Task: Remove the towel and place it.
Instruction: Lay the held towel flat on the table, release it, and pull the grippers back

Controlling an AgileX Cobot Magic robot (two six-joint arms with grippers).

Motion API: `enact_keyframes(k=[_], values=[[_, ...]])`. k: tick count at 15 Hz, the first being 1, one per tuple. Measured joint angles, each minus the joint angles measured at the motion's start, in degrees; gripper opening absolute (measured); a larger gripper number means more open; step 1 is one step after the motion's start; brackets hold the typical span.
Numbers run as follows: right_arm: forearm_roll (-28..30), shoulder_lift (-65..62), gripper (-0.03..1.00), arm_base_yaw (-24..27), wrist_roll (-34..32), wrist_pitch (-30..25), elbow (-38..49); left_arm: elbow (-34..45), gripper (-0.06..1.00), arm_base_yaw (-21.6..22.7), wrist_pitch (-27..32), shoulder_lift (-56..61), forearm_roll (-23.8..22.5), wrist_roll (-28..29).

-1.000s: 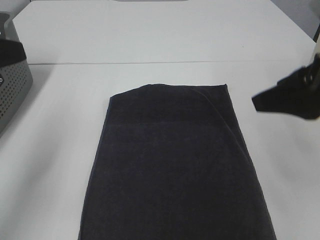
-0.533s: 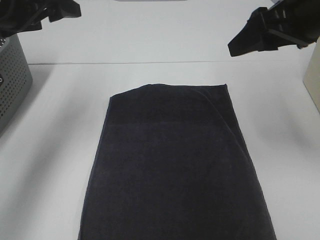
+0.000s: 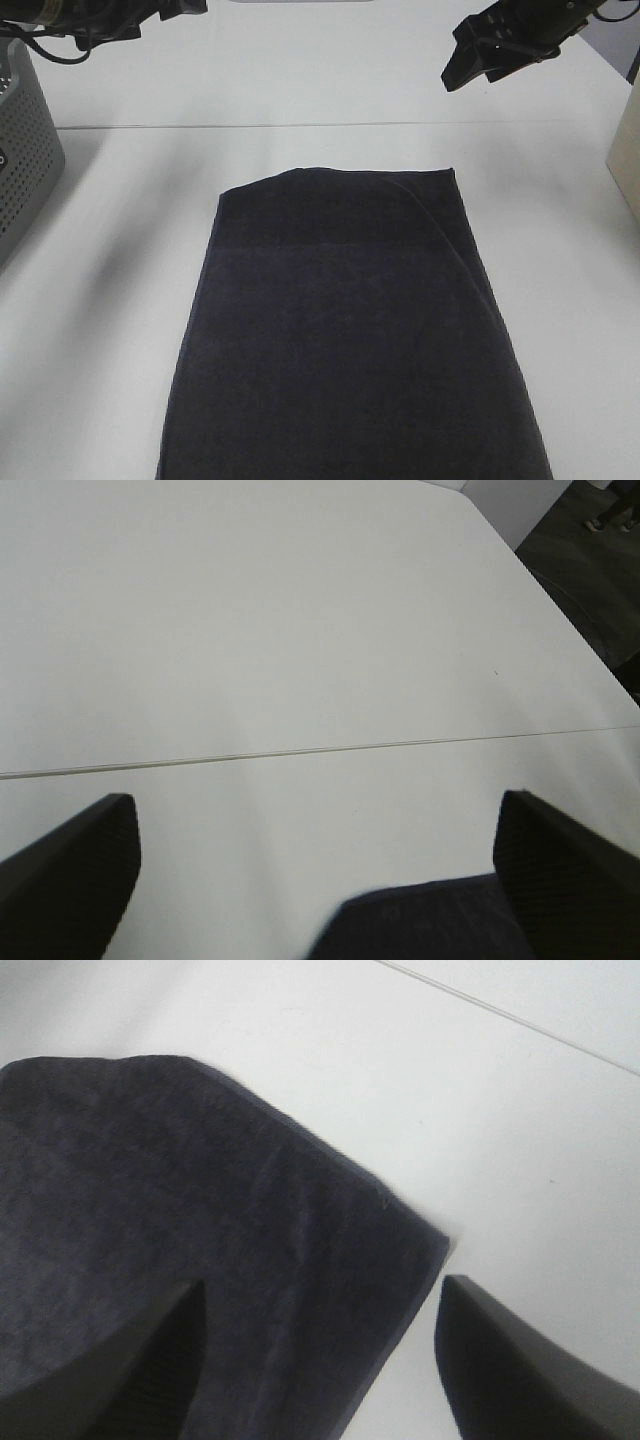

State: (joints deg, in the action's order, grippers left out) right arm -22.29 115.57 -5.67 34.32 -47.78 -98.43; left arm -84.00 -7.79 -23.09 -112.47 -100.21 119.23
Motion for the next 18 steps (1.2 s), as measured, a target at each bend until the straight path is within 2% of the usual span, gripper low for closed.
enact_keyframes(k=[1,2,5,8,11,13,18], values=[[0.69,7.05,0.64,0.0,0.52,-0.06,-6.25,-4.13,0.9,1.6,-1.2,-4.76,0.0,0.0],[1.43,10.37,0.64,0.0,0.8,-0.06,-8.77,-4.93,0.9,2.81,-2.35,-6.82,0.0,0.0],[3.84,18.22,0.64,0.0,0.86,0.11,-12.89,-5.16,0.9,4.81,-5.1,-12.43,0.0,0.0],[3.78,21.43,0.64,0.0,2.23,1.72,-13.92,-5.16,0.9,4.58,-6.07,-15.76,-0.06,-0.23],[1.38,23.09,0.64,0.0,5.44,5.16,-14.21,-5.16,0.9,4.58,-8.14,-19.25,-0.06,5.56],[1.2,24.24,0.64,0.0,5.5,6.19,-14.21,-5.16,0.9,3.95,-8.42,-21.37,-0.06,7.68],[1.2,25.21,0.64,0.0,5.84,9.34,-14.21,-9.97,0.9,0.97,-10.03,-25.27,-0.06,19.19]])
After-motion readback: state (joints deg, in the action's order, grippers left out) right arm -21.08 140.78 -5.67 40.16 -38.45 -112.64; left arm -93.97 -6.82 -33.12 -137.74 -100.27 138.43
